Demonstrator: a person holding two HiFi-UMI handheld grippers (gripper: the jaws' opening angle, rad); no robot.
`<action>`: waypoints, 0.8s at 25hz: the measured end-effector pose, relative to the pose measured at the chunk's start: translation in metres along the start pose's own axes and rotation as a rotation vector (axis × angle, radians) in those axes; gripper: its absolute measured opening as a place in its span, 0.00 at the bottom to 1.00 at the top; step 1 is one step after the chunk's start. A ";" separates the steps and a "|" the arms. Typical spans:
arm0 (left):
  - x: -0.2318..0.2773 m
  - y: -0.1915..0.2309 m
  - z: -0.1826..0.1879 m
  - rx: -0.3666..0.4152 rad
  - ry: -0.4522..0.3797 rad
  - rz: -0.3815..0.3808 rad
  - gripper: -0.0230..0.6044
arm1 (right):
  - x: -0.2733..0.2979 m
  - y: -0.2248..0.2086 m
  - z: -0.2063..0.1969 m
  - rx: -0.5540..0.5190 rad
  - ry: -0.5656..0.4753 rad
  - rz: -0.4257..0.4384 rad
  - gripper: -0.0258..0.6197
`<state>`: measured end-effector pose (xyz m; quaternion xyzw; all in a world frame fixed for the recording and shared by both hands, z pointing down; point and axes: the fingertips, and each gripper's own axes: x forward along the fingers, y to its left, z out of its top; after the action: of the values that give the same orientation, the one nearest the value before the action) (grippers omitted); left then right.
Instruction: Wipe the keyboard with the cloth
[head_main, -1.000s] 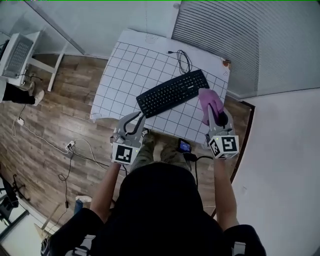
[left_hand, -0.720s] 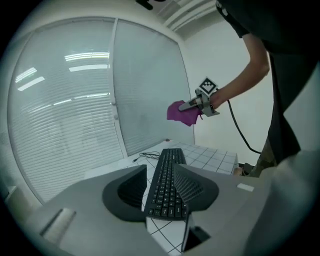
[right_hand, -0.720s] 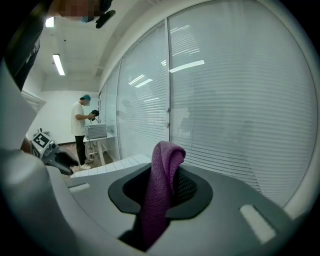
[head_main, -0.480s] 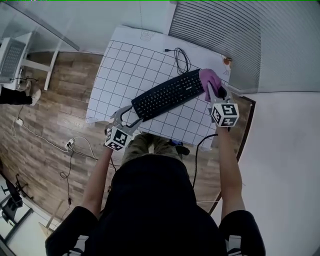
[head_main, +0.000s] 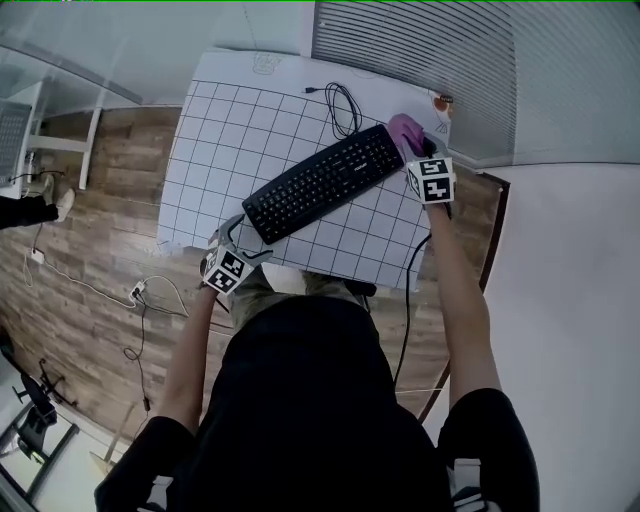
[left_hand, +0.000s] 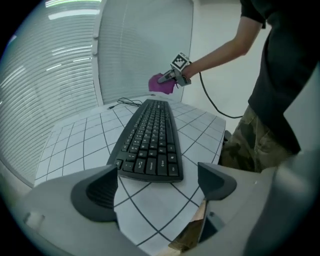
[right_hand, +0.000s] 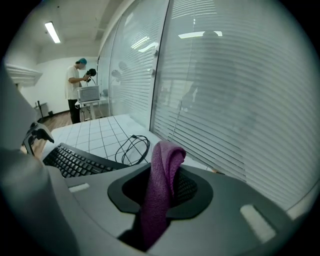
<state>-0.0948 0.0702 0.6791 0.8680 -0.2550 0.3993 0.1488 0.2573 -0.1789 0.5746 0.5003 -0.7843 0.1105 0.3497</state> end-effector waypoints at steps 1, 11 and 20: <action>0.004 0.002 -0.003 0.012 0.009 -0.001 0.80 | 0.006 -0.003 -0.002 -0.015 0.018 -0.008 0.21; 0.017 0.004 -0.004 0.067 -0.018 -0.074 0.83 | 0.076 0.013 -0.027 -0.047 0.222 0.068 0.20; 0.016 0.014 -0.014 0.074 -0.002 -0.065 0.83 | 0.091 0.036 -0.043 0.018 0.255 0.083 0.20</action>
<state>-0.1026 0.0598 0.7008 0.8812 -0.2118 0.4025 0.1292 0.2215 -0.2035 0.6722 0.4523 -0.7526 0.1947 0.4371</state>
